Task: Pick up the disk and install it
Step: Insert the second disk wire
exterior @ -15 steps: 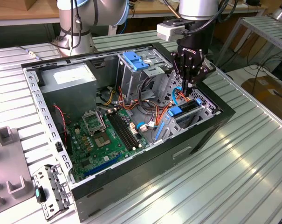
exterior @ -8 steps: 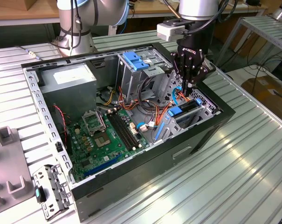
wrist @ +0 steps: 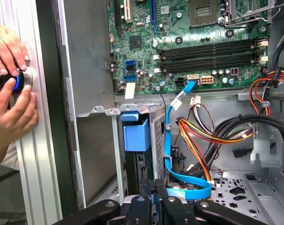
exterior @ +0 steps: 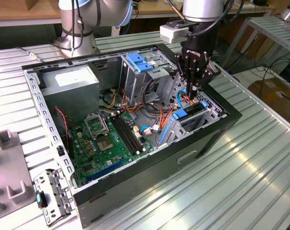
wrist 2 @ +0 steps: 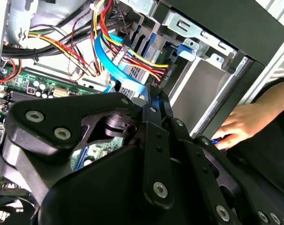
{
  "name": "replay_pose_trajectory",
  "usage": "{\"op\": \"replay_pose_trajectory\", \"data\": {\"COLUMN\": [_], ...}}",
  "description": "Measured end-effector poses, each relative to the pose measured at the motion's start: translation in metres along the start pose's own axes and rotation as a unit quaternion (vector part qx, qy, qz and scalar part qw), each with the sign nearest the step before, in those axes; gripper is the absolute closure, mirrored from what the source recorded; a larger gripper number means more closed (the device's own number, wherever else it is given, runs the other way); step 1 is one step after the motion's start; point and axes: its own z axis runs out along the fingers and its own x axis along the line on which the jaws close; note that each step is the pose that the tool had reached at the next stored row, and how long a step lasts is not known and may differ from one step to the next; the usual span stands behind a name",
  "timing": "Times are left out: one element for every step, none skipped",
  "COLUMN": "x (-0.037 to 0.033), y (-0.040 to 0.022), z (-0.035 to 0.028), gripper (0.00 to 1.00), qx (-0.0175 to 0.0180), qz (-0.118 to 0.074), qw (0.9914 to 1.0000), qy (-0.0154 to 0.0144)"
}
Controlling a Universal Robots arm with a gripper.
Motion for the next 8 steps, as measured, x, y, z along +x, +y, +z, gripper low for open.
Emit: {"op": "replay_pose_trajectory", "data": {"x": [0.0022,0.0034,0.0047,0.0072,0.0086,0.0101,0.012,0.0125], "y": [0.0009,0.0016,0.0022,0.0038,0.0048,0.0055,0.0063,0.0065], "z": [0.0007,0.0012,0.0016,0.0024,0.0028,0.0032,0.0037,0.0038], "gripper": [0.84,0.84,0.84,0.84,0.84,0.84,0.84,0.84], "qx": [0.0025,0.0036,0.0046,0.006,0.0066,0.0072,0.0079,0.008], "qz": [0.001,0.002,0.003,0.004,0.004,0.005,0.006,0.006], "qw": [0.99998,0.99995,0.99992,0.99982,0.99974,0.99966,0.99955,0.99952], "qy": [-0.0052,-0.0086,-0.0117,-0.0176,-0.0214,-0.0247,-0.0283,-0.0293]}}
